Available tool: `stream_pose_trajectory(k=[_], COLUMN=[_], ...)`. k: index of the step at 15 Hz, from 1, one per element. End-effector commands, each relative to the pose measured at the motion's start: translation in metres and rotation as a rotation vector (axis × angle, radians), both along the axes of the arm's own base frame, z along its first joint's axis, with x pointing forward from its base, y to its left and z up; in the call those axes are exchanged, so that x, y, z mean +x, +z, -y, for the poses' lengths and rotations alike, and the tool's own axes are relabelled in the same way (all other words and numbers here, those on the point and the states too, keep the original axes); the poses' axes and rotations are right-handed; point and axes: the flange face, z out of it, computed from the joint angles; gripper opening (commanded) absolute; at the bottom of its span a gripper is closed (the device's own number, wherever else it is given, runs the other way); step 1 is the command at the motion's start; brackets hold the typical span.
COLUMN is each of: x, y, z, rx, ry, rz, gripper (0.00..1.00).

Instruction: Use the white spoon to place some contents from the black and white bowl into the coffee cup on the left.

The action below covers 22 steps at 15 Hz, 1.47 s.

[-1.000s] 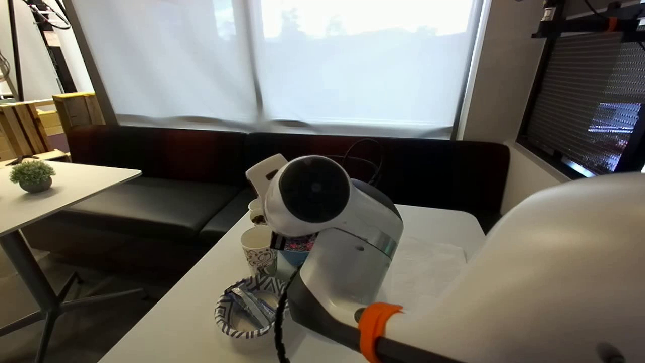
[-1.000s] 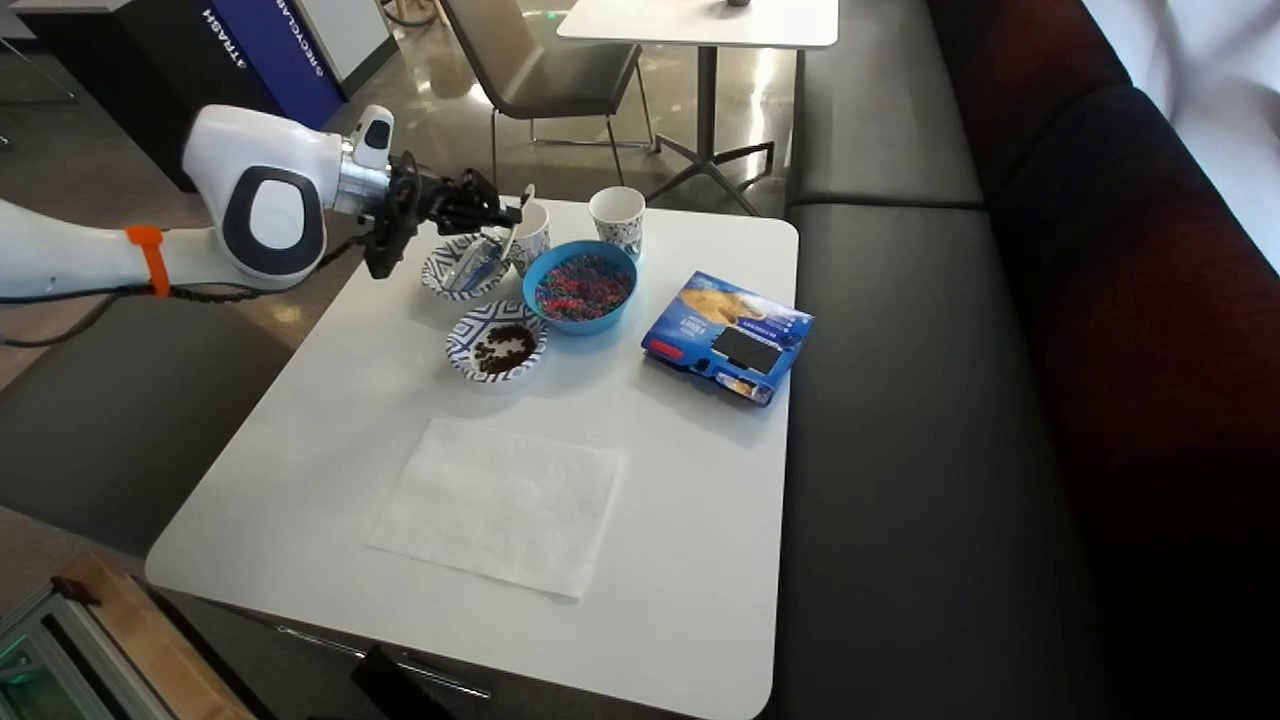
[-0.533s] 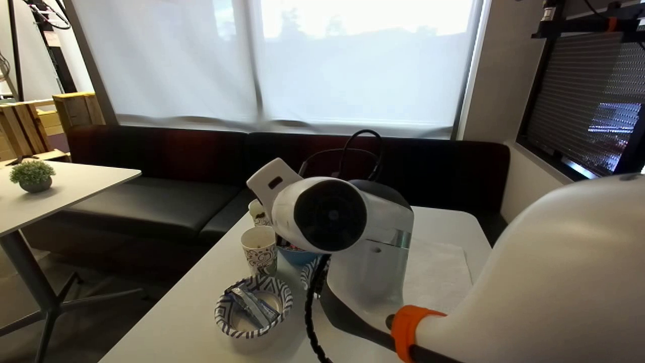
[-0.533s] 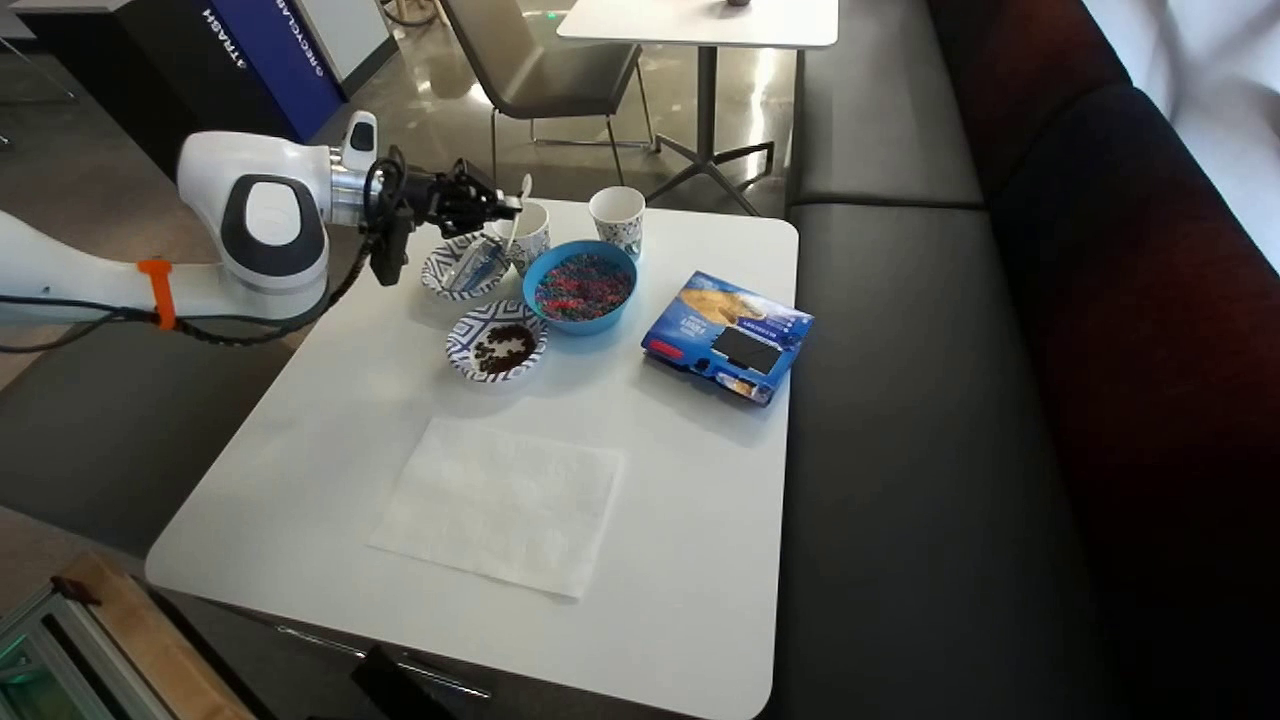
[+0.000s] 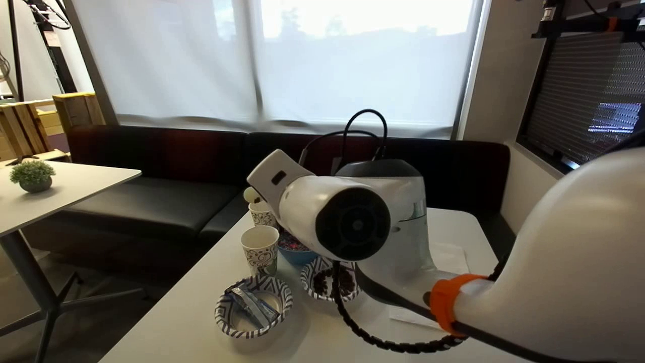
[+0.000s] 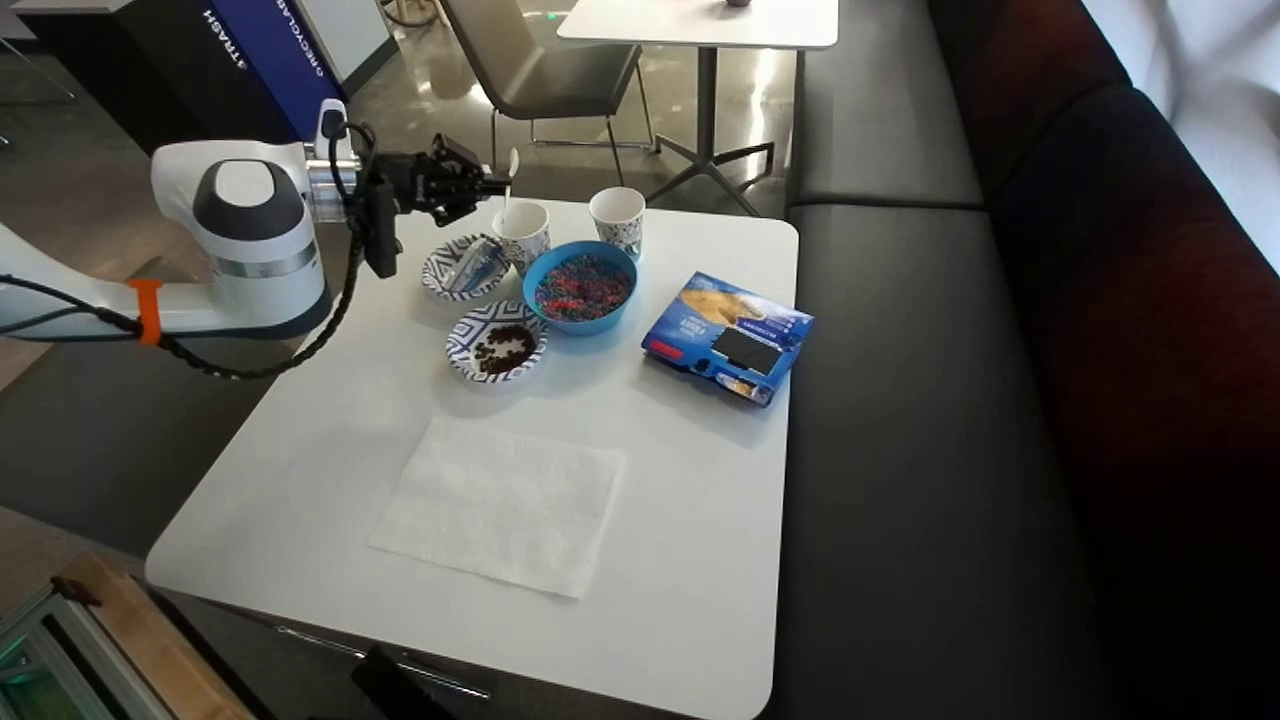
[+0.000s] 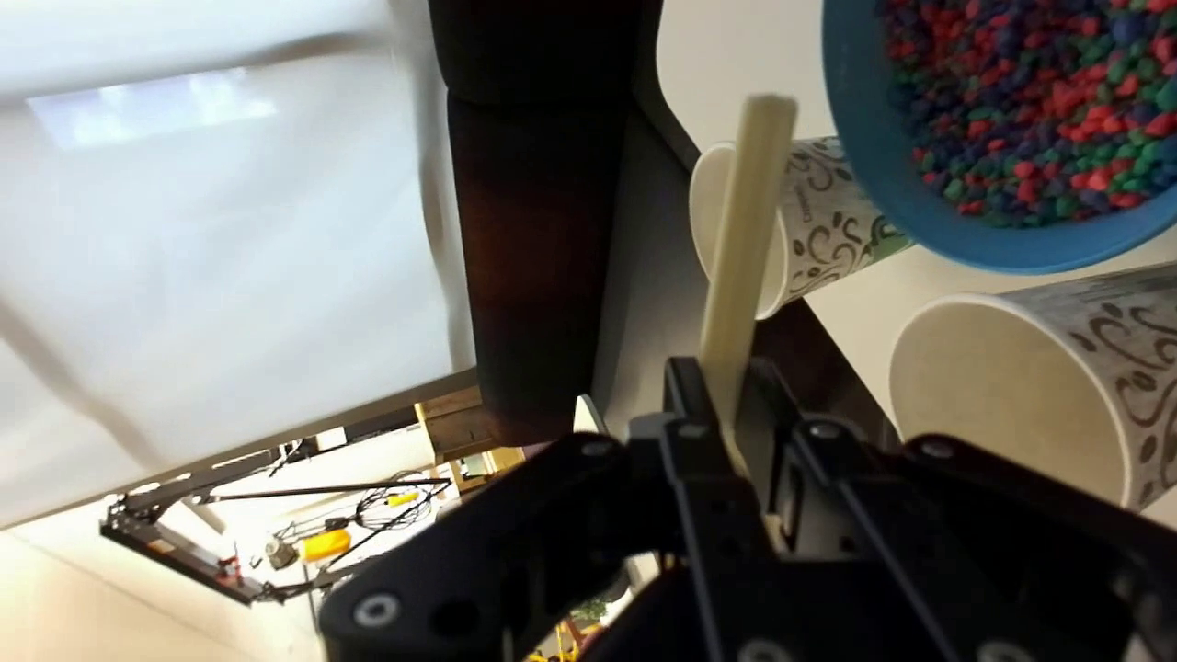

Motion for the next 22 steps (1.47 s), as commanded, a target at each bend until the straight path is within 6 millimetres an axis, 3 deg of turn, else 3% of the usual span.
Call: stream_pose_trajectory(k=[1,4,7,10,12,18,22], x=[-0.008,-0.008,-0.009,-0.006,-0.006,-0.005,-0.008], y=[0.018,0.024,0.015,-0.003,0.003,0.059,0.087], z=[-0.003,-0.012,-0.014,-0.001,0.006,0.017,0.041], rx=[-0.036,-0.069,-0.088,-0.068,-0.006,0.153,0.276], ry=[0.021,0.023,0.008,-0.084,-0.216,-0.417,-0.511], rz=[0.051,0.079,0.089,0.092,0.054,-0.017,-0.068], gripper=[0.03,0.03,0.03,0.03,0.03,0.03,0.03])
